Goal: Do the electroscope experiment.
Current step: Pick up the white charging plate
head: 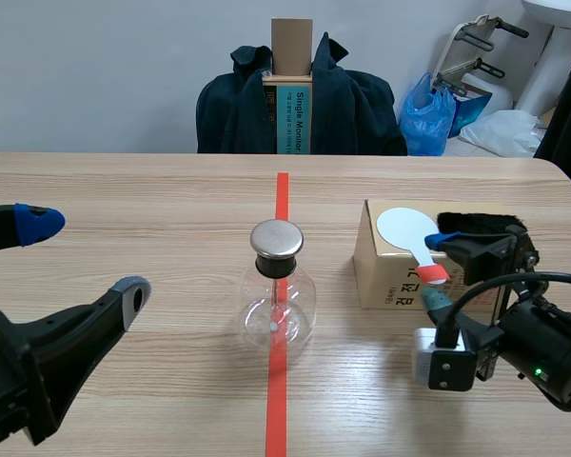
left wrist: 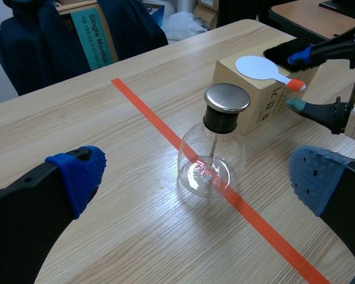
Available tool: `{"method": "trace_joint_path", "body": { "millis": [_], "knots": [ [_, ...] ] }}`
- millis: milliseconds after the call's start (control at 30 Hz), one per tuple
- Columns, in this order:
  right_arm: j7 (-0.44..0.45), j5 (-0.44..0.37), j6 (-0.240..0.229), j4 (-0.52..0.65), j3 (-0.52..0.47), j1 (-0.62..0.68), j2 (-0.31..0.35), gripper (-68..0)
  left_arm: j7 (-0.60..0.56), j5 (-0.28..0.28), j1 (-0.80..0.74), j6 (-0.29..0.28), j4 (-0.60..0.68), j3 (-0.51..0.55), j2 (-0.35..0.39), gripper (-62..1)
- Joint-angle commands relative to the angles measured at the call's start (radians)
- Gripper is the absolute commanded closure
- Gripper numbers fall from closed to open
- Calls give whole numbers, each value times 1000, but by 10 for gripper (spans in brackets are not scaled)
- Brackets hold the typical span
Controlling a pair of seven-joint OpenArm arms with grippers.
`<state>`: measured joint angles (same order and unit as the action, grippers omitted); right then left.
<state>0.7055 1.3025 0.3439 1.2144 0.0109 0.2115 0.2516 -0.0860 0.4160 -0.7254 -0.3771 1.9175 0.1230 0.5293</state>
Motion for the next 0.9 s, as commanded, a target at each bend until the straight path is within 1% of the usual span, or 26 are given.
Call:
{"method": "trace_joint_path", "body": {
  "millis": [0, 267, 367, 400, 500, 533, 633, 700, 733, 800, 867],
  "knots": [
    [-8, -7, 9, 18, -10, -6, 3, -314, -18, 7, 0, -2, 10, 1, 0, -623],
    [-3, -7, 9, 18, -10, -7, 3, -90, -18, 7, 0, -2, 10, 1, 0, -623],
    [6, -7, 9, 18, -10, -7, 3, -18, -18, 7, 0, -2, 10, 1, 0, -623],
    [10, -7, 9, 18, -10, -7, 3, -7, -18, 7, 0, -2, 10, 1, 0, -623],
    [24, -7, 9, 19, -10, -7, 3, -7, -18, 7, 0, -2, 10, 1, 0, -623],
    [26, -8, 15, 19, -10, -7, 3, -7, -18, 7, 0, -2, 10, 1, 0, -623],
    [26, -21, 77, 19, -10, -6, 5, -7, -18, 7, 0, -2, 10, 1, 0, -623],
    [26, -57, 129, 22, -10, -3, 13, -7, -18, 7, 0, -2, 10, 1, 0, -623],
    [26, -75, 148, 27, -11, 3, 19, -7, -18, 7, 0, -2, 10, 1, 0, -623],
    [26, -127, 186, 53, -11, 22, 43, -7, -18, 7, 0, -2, 10, 1, 0, -623],
    [27, -198, 216, 95, -11, 50, 76, -8, -17, 7, 0, -2, 10, 1, 0, -623]
  ]
}}
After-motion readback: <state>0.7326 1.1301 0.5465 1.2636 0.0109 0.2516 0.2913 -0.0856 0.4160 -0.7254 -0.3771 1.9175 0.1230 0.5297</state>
